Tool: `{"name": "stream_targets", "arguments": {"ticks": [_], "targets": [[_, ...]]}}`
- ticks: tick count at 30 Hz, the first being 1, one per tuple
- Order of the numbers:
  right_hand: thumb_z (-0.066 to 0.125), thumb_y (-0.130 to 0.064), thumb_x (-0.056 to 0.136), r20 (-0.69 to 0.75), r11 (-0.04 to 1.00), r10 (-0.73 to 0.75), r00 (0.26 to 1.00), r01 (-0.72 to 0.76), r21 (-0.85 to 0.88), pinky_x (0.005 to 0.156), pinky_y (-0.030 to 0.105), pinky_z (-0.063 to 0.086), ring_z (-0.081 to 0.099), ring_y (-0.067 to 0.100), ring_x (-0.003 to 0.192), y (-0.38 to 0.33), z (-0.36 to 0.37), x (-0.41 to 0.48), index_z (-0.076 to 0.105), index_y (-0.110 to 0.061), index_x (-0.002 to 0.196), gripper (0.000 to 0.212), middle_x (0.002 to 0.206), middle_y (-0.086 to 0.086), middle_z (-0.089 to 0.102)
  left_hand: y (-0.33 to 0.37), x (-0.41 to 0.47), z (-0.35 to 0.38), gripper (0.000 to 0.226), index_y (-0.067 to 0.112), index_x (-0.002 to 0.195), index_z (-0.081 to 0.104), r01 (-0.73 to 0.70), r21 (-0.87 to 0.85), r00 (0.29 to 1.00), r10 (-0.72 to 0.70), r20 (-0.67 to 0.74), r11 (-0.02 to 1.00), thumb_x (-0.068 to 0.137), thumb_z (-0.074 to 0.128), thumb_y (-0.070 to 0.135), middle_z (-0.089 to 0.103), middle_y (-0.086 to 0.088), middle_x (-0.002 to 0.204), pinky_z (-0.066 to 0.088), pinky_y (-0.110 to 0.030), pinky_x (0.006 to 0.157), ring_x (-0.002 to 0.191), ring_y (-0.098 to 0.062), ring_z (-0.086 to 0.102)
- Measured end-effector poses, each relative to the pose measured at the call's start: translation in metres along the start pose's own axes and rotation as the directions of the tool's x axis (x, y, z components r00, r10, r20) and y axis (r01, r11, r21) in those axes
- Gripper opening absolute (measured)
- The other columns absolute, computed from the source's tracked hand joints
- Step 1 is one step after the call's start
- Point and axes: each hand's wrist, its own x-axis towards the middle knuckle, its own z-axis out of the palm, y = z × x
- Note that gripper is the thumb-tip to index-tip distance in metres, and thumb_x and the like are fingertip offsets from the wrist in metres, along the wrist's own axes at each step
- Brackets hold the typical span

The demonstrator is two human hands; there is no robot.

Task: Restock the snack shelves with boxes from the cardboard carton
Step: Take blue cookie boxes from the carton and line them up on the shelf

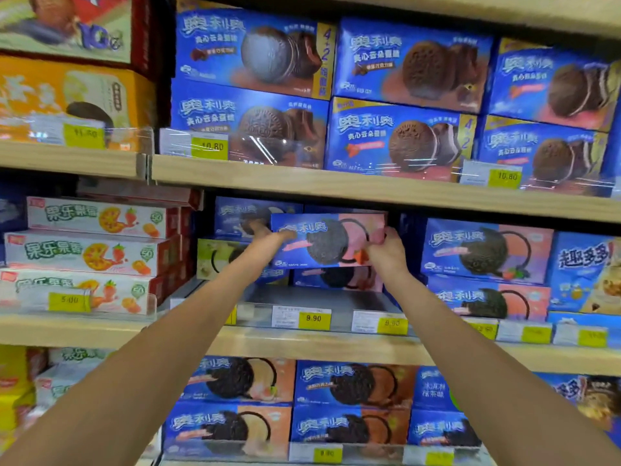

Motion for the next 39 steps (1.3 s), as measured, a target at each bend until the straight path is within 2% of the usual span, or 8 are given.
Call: {"name": "stream_targets", "arguments": {"ticks": [3, 9, 13, 20, 27, 31, 36, 39], "targets": [[0.053, -0.001, 0.083, -0.03, 0.999, -0.035, 0.999, 0.034, -0.034, 0.074, 0.03, 0.041, 0.06, 0.033, 0.103, 0.001, 0.006, 0.015, 0.052, -0.002, 0.118, 0.035, 0.112, 0.019, 0.063, 0.0, 0.009, 0.01, 0.084, 0.006, 0.149, -0.002, -0.024, 0.07, 1.0, 0.024, -0.008, 0.997, 0.091, 0.058, 0.012, 0.026, -0.014, 0.152, 0.037, -0.033, 0.097, 0.133, -0.028, 0.036], [0.045, -0.001, 0.088, -0.078, 0.978, -0.137, 0.988, 0.122, -0.168, 0.074, 0.034, 0.04, 0.059, 0.039, 0.103, 0.007, 0.023, 0.046, 0.054, 0.005, 0.113, 0.028, 0.115, 0.026, 0.06, -0.014, 0.037, 0.027, 0.09, 0.016, 0.149, 0.011, -0.09, 0.199, 0.995, 0.097, -0.025, 0.976, 0.08, 0.067, 0.029, 0.01, -0.015, 0.154, 0.027, -0.046, 0.115, 0.142, -0.035, 0.02], [0.047, -0.004, 0.089, -0.086, 0.983, -0.091, 0.992, 0.076, -0.164, 0.083, 0.036, 0.044, 0.058, 0.039, 0.109, 0.021, 0.027, 0.057, 0.054, -0.001, 0.122, 0.034, 0.121, 0.025, 0.059, -0.02, 0.05, 0.038, 0.08, 0.021, 0.15, 0.009, -0.149, 0.319, 0.983, 0.175, -0.053, 0.936, 0.088, 0.06, 0.024, 0.017, -0.02, 0.15, 0.024, -0.038, 0.115, 0.14, -0.038, 0.019], [0.056, 0.0, 0.079, -0.067, 0.999, -0.007, 0.998, 0.004, -0.05, 0.074, 0.028, 0.043, 0.061, 0.034, 0.105, 0.038, 0.025, 0.059, 0.048, -0.006, 0.127, 0.049, 0.118, 0.019, 0.062, -0.021, 0.062, 0.044, 0.03, 0.004, 0.117, 0.037, -0.172, 0.117, 0.985, 0.173, -0.003, 0.978, 0.09, 0.046, -0.005, 0.054, -0.014, 0.117, 0.04, -0.024, 0.074, 0.103, -0.021, 0.053], [0.057, -0.002, 0.078, -0.043, 0.996, 0.041, 0.998, -0.044, -0.075, 0.082, 0.033, 0.048, 0.056, 0.026, 0.102, 0.037, 0.022, 0.063, 0.051, -0.003, 0.114, 0.036, 0.109, 0.013, 0.056, -0.021, 0.06, 0.046, 0.063, 0.018, 0.147, 0.026, -0.154, 0.14, 0.978, 0.13, 0.163, 0.978, 0.09, 0.041, -0.006, 0.034, -0.011, 0.143, 0.048, -0.037, 0.089, 0.096, -0.019, 0.055], [0.053, -0.013, 0.086, -0.011, 0.975, 0.1, 0.995, -0.1, -0.199, 0.103, 0.044, 0.042, 0.044, 0.042, 0.119, 0.046, 0.026, 0.073, 0.044, -0.001, 0.13, 0.047, 0.13, 0.026, 0.039, -0.022, 0.056, 0.051, 0.068, 0.021, 0.149, 0.021, -0.121, 0.099, 0.974, 0.099, 0.204, 0.988, 0.09, 0.036, -0.008, 0.03, -0.001, 0.149, 0.045, -0.032, 0.091, 0.124, -0.022, 0.045], [0.049, -0.02, 0.088, 0.047, 0.985, 0.09, 0.995, -0.083, -0.149, 0.095, 0.049, 0.047, 0.053, 0.038, 0.109, 0.051, 0.022, 0.07, 0.048, -0.006, 0.121, 0.036, 0.126, 0.022, 0.043, -0.021, 0.047, 0.053, 0.06, 0.015, 0.14, 0.039, -0.128, 0.015, 0.963, 0.12, 0.24, 0.992, 0.088, 0.035, -0.013, 0.055, -0.009, 0.134, 0.045, -0.027, 0.079, 0.102, -0.018, 0.055], [0.047, -0.018, 0.09, 0.079, 0.989, 0.125, 0.989, -0.118, -0.087, 0.068, 0.037, 0.054, 0.059, 0.033, 0.097, 0.044, 0.016, 0.056, 0.05, -0.008, 0.116, 0.028, 0.116, 0.019, 0.054, -0.015, 0.038, 0.053, 0.058, 0.013, 0.145, 0.031, -0.104, 0.046, 0.973, 0.092, 0.211, 0.994, 0.092, 0.038, -0.009, 0.046, -0.005, 0.14, 0.043, -0.021, 0.082, 0.114, -0.018, 0.049]]}}
